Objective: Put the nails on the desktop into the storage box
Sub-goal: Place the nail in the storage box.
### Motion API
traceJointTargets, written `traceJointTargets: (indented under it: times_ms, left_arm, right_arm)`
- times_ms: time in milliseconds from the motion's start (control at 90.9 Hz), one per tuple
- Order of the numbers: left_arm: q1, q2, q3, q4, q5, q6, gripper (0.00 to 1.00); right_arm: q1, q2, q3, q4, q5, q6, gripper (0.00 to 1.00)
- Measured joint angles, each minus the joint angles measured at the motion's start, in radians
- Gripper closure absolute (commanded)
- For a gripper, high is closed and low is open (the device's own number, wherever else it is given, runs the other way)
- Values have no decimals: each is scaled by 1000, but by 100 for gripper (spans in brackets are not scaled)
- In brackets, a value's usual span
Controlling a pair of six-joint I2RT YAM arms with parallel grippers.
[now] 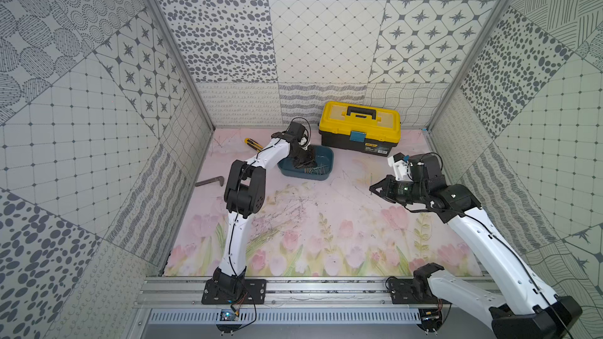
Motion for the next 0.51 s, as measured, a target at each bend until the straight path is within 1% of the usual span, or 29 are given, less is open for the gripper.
traceJointTargets:
  times_ms: [44,297,407,506]
  left_arm:
    - [1,8,-2,2,1,-3,99]
    - [5,19,-13,16,8,-34,81]
    - [5,11,-35,31,12,-50,68]
    - [5,-10,-55,42,11,-68,60]
  right_arm:
    - [0,0,0,-3,0,-1,100]
    - [0,5,1,-19,-3,-20,100]
    - [0,16,8,-29,-9,-27,100]
    - [0,19,11,-35,-19,-35,100]
